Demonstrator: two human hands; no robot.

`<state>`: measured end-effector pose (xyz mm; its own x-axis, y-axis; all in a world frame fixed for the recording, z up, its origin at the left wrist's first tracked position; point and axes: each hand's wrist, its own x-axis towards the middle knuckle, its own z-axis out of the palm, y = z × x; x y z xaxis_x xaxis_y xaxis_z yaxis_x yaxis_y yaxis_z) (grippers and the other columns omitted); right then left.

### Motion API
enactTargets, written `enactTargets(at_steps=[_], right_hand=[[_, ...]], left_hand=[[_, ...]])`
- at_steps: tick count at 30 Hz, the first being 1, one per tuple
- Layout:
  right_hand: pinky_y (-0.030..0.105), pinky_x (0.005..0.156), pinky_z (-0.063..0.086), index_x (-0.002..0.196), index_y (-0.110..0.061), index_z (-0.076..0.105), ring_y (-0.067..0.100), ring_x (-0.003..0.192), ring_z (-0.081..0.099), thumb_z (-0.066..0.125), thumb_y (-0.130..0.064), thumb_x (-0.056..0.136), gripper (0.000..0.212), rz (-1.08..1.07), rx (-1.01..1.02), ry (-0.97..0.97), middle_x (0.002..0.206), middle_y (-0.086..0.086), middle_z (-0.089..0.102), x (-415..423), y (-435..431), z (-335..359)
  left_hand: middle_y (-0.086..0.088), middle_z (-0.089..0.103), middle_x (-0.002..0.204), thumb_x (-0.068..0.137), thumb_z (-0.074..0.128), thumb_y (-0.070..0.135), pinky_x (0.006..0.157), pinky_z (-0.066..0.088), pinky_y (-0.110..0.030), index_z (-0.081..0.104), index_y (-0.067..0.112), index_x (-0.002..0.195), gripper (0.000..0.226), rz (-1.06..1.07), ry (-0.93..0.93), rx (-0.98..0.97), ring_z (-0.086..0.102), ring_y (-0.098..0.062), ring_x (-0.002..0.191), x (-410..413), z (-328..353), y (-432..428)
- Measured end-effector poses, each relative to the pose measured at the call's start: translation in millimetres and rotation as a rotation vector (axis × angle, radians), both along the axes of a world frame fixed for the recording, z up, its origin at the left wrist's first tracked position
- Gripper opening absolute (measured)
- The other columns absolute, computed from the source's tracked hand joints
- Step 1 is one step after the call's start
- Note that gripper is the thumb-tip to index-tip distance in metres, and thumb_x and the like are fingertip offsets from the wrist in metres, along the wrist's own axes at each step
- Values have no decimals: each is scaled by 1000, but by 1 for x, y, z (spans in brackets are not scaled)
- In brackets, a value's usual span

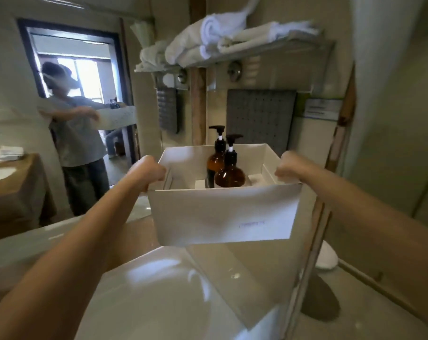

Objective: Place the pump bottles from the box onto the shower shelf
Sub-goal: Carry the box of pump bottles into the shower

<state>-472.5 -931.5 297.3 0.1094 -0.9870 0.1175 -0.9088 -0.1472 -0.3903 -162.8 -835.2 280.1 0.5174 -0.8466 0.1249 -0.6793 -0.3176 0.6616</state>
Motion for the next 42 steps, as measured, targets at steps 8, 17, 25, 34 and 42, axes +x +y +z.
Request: enactTargets(at_steps=[8,17,25,34,42], right_hand=[[31,71,44,110,1,62,32,98,62,60,-12,84,29,-363,36,37,109,19,63,-117,28,4],[33,71,49,99,1,65,30,90,66,62,-10,83,19,-766,124,-25,99,16,67,-217,100,4],[24,52,38,63,-3,54,21,53,52,59,-10,80,19,-1039,84,-69,58,7,55,-272,178,-18],[29,64,42,100,-2,65,19,58,51,58,-11,82,21,-1140,101,-35,64,4,53,-311,223,-22],[34,69,48,103,-4,65,27,80,63,57,-10,83,22,-1147,106,-45,87,11,64,-364,223,-23]], left_hand=[[-8,51,67,75,62,8,47,37,-26,54,5,79,9,-314,-56,56,49,-21,59,-105,5,-75],[-14,55,67,76,60,5,49,42,-28,59,1,73,5,-672,-130,50,53,-26,58,-226,15,-108],[-15,56,82,78,56,9,45,40,-29,56,3,90,14,-929,-147,41,52,-29,61,-313,5,-92],[-16,57,74,80,54,11,48,36,-29,57,0,85,13,-1060,-223,36,55,-29,65,-374,-5,-75],[-15,56,74,80,53,7,53,36,-30,57,-1,89,13,-1073,-140,38,55,-32,72,-422,-10,-81]])
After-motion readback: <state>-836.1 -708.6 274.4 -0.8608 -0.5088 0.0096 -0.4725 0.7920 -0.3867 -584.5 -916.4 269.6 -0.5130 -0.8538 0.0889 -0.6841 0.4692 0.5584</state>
